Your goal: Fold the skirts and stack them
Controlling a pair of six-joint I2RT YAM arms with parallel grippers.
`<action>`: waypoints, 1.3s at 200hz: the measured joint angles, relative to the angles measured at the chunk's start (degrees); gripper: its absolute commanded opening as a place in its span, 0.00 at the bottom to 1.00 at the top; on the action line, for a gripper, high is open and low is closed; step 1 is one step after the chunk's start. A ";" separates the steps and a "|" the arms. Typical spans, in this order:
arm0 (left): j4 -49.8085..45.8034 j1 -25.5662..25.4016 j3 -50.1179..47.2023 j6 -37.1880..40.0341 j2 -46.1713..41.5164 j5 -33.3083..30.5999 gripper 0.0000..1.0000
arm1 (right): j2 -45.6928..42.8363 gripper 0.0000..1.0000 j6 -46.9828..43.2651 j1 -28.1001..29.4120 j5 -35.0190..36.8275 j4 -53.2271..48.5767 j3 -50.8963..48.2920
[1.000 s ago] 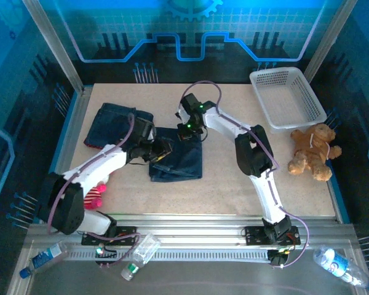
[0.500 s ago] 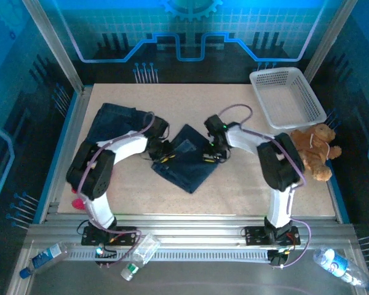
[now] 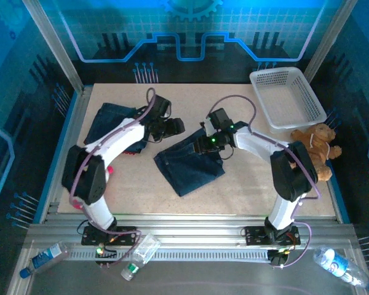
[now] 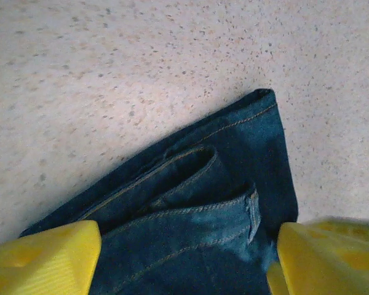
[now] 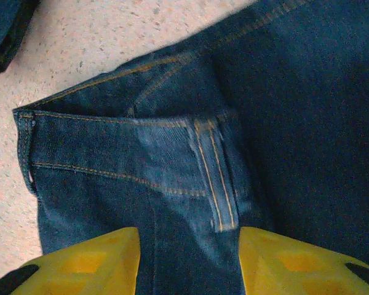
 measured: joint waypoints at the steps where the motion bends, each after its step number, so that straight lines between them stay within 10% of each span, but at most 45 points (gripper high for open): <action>1: 0.00 0.09 -0.26 -0.07 -0.28 0.00 0.89 | 0.17 0.47 -0.26 0.00 0.00 -0.02 0.15; 61: 1.77 6.01 -15.54 -5.86 -13.75 -1.29 0.99 | 9.70 0.48 -10.45 0.09 2.03 -3.76 7.19; 87: 1.92 6.12 -15.98 -6.40 -14.49 -1.51 0.99 | 9.94 0.15 -12.15 0.22 1.27 -4.68 8.31; 116: 1.95 6.12 -15.98 -6.86 -14.49 -1.40 0.99 | 9.75 0.02 -13.81 0.76 -0.48 -4.70 8.83; 260: 27.69 2.82 -25.00 -15.98 -6.51 15.63 0.99 | 21.97 0.12 -12.61 1.49 -9.07 -4.15 22.86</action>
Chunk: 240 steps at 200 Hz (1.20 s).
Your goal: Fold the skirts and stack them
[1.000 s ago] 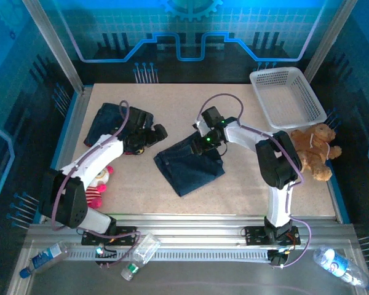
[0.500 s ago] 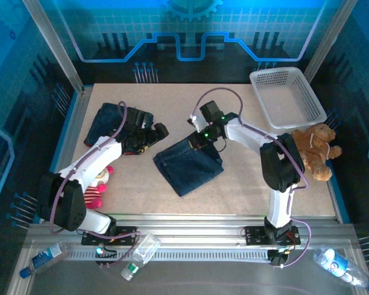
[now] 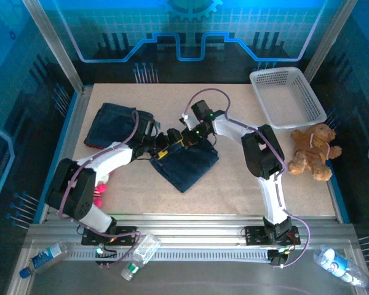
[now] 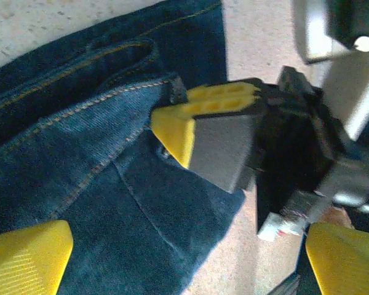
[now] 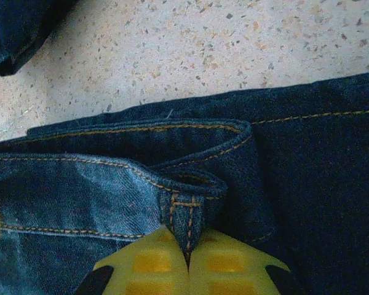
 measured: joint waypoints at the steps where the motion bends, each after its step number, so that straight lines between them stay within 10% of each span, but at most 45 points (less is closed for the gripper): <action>1: 0.00 0.00 0.00 -0.07 0.13 -0.09 0.99 | 0.00 0.12 0.11 0.00 0.02 -0.04 0.07; 48: -0.74 0.33 -2.47 -3.50 2.97 -8.15 0.99 | -2.95 0.40 3.67 -0.17 1.95 0.37 -1.31; 76: -0.63 0.81 -2.49 -3.72 2.97 -8.57 0.99 | -9.99 0.14 6.12 -1.11 3.54 0.28 -7.37; 120: -2.29 0.85 -0.90 -2.75 3.93 -9.01 0.99 | -14.88 0.00 6.32 -1.49 2.47 -0.28 -15.39; 240: -8.74 -0.85 27.82 11.74 25.73 -5.46 0.99 | -25.22 0.10 41.55 -0.04 3.93 6.25 -36.85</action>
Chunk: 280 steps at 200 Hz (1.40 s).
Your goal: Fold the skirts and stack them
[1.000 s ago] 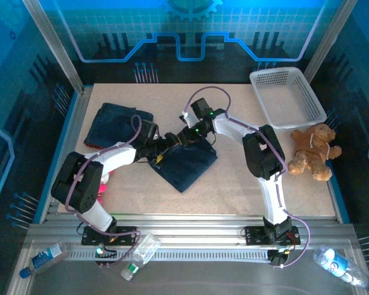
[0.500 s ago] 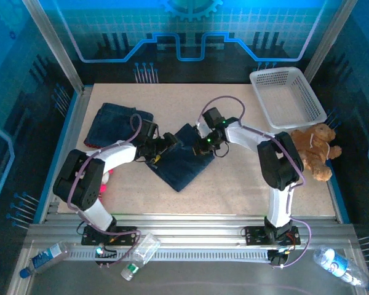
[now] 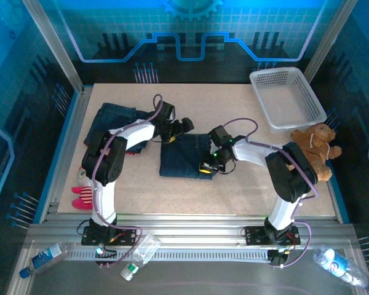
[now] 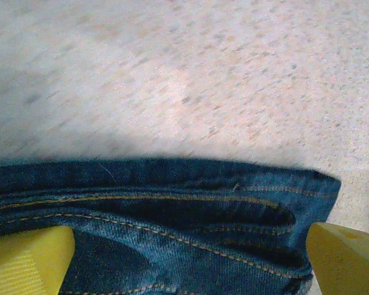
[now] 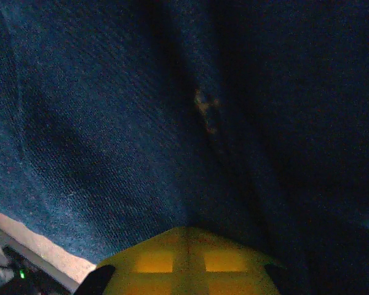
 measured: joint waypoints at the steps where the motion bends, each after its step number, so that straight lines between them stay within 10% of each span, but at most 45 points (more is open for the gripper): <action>1: -0.11 0.00 0.07 0.11 0.00 0.00 0.99 | -0.11 0.10 0.09 -0.02 0.15 -0.07 0.00; 101: -0.39 0.55 -15.02 -8.35 -22.16 3.04 0.99 | 3.91 0.01 -5.46 -4.87 -1.42 1.01 14.14; 197: 12.20 2.84 -19.17 -18.71 -10.08 9.40 0.99 | 19.45 0.02 -6.93 -6.84 1.20 4.11 22.88; 280: 8.61 3.04 -15.85 -16.46 -10.60 11.34 0.99 | 2.45 0.47 -13.66 -10.36 2.73 0.61 10.78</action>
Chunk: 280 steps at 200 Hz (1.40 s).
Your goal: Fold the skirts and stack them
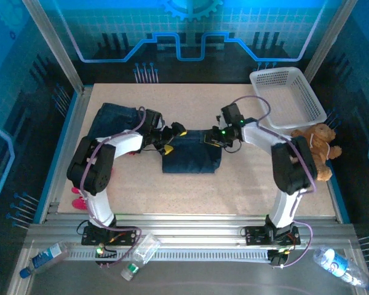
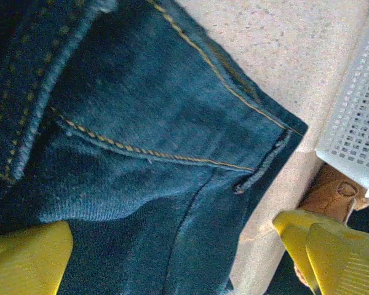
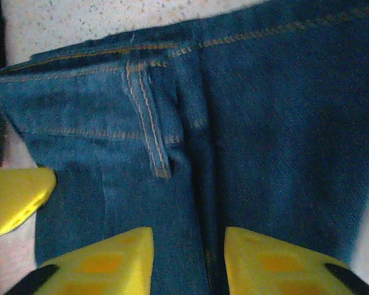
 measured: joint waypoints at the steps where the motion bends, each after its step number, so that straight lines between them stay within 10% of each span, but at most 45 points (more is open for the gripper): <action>1: -0.13 -0.02 0.13 0.07 -0.02 0.00 0.99 | -0.28 0.47 0.13 -0.09 -0.13 -0.09 -0.22; 16: -2.45 -0.50 2.89 0.94 -0.39 0.04 0.99 | -4.24 0.52 -0.72 -1.46 -2.78 -0.96 -3.72; 34: -2.99 -1.60 5.38 1.51 -0.52 0.35 0.99 | -5.51 1.00 -2.08 -2.01 -6.43 -1.38 -6.95; 136: 4.31 -5.44 16.11 -7.58 15.87 6.05 0.99 | -3.85 0.97 -8.55 1.09 -15.13 2.73 -10.21; 280: 6.45 -5.14 17.44 -14.21 17.29 3.80 0.99 | -2.21 0.93 -14.80 5.11 -19.82 7.43 -14.99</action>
